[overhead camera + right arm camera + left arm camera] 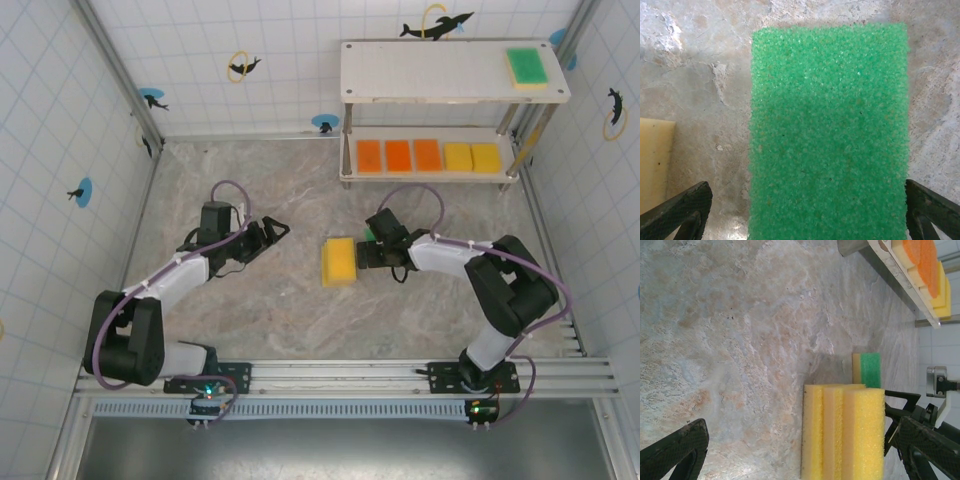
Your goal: Place and organize the cleaning sponges onto the shelf
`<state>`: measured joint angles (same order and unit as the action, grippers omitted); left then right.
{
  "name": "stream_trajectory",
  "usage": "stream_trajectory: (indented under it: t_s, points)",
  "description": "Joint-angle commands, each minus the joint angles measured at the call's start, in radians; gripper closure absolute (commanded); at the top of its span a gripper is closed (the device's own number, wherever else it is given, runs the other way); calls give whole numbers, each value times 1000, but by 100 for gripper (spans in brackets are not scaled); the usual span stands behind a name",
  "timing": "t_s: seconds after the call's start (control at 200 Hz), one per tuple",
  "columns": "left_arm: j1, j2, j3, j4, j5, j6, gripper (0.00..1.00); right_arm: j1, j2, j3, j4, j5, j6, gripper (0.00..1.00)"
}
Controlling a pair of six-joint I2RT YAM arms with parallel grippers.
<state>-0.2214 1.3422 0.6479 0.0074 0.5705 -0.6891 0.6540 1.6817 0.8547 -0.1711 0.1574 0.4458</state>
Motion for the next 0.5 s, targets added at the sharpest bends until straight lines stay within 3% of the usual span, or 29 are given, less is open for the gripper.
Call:
stream_trajectory:
  t_s: [0.0,0.496]
  points:
    - [-5,-5,2,-15,-8,-12,2,6,41,-5,-24,16,8,1]
    - [-4,6,2,-7,-1,-3,3,62,86,-7,-23,127,2,0]
